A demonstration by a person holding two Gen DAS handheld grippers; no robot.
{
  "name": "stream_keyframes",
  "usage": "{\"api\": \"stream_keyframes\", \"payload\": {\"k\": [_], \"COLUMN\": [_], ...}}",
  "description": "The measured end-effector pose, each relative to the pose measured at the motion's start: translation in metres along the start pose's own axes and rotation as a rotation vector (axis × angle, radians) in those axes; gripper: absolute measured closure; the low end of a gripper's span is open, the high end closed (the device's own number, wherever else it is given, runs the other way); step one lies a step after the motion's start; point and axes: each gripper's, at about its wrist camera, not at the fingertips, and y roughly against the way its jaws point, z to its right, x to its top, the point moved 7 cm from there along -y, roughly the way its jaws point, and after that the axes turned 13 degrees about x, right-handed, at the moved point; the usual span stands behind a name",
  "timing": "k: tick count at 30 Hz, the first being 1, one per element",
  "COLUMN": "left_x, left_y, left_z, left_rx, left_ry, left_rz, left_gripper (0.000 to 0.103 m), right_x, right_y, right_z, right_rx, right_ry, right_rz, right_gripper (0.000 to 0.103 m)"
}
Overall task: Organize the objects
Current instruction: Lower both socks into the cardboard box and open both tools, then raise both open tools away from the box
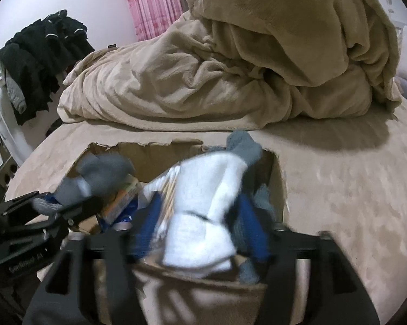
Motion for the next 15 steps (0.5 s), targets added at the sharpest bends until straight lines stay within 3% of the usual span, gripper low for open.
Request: {"api": "stream_keyframes", "payload": {"k": [1, 15], "left_x": [0.001, 0.004], "left_y": [0.004, 0.113], "left_z": [-0.002, -0.037], "left_rx": [0.002, 0.006], "left_ry": [0.012, 0.079], "left_rz": [0.009, 0.139], "left_gripper": [0.023, 0.022], "right_x": [0.002, 0.011], "right_y": [0.005, 0.101], "right_z": [-0.002, -0.058], "right_rx": [-0.004, -0.01], "right_ry": [0.005, 0.065], "right_rz": [0.012, 0.156], "right_gripper": [0.013, 0.013]}}
